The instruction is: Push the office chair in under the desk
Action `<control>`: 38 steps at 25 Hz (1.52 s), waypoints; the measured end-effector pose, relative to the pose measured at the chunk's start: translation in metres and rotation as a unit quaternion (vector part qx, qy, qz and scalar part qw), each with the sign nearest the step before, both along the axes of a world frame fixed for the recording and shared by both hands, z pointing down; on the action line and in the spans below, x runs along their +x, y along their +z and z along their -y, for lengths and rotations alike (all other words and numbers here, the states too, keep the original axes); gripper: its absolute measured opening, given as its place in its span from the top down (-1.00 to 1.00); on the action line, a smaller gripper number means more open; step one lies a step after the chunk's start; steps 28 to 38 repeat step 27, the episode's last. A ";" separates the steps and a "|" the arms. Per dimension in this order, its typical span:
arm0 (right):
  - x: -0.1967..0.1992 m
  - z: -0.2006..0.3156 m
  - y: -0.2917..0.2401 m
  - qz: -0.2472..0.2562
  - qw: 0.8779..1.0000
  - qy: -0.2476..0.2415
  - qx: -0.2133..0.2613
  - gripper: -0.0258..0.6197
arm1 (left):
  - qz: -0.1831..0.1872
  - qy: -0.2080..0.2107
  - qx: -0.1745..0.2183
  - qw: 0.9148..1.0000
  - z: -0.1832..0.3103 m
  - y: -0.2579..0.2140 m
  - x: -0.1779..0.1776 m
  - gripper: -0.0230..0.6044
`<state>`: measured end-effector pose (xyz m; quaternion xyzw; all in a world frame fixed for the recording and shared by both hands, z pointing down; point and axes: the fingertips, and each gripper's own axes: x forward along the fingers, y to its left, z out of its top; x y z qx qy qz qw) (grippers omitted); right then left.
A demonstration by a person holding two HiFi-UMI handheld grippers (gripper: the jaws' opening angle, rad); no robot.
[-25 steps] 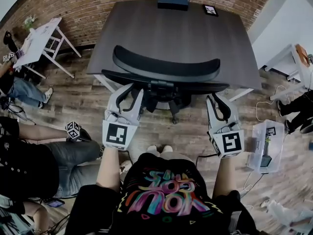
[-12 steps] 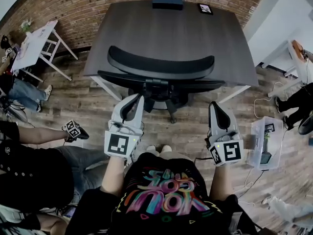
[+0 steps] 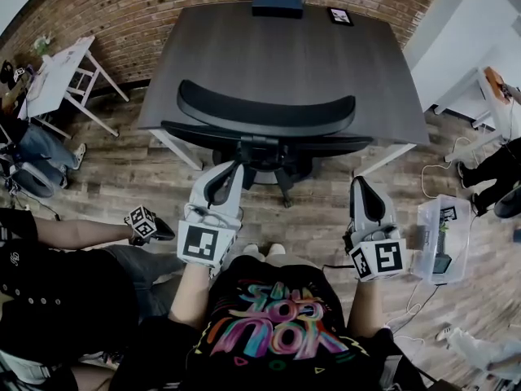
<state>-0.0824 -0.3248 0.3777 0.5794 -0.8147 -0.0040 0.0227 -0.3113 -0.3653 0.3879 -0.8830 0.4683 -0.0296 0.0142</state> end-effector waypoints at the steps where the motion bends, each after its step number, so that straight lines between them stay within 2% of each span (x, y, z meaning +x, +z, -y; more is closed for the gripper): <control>1: 0.000 0.001 0.000 0.000 1.000 -0.001 0.000 0.92 | 0.000 -0.001 0.000 1.000 0.000 0.000 0.000 0.92; 21: -0.010 0.010 0.002 0.008 1.000 -0.020 -0.003 0.92 | -0.001 -0.002 0.002 1.000 0.006 0.002 -0.001 0.92; 38: -0.009 0.008 0.004 0.014 1.000 -0.017 -0.006 0.92 | 0.002 0.003 -0.002 1.000 0.004 0.005 0.004 0.92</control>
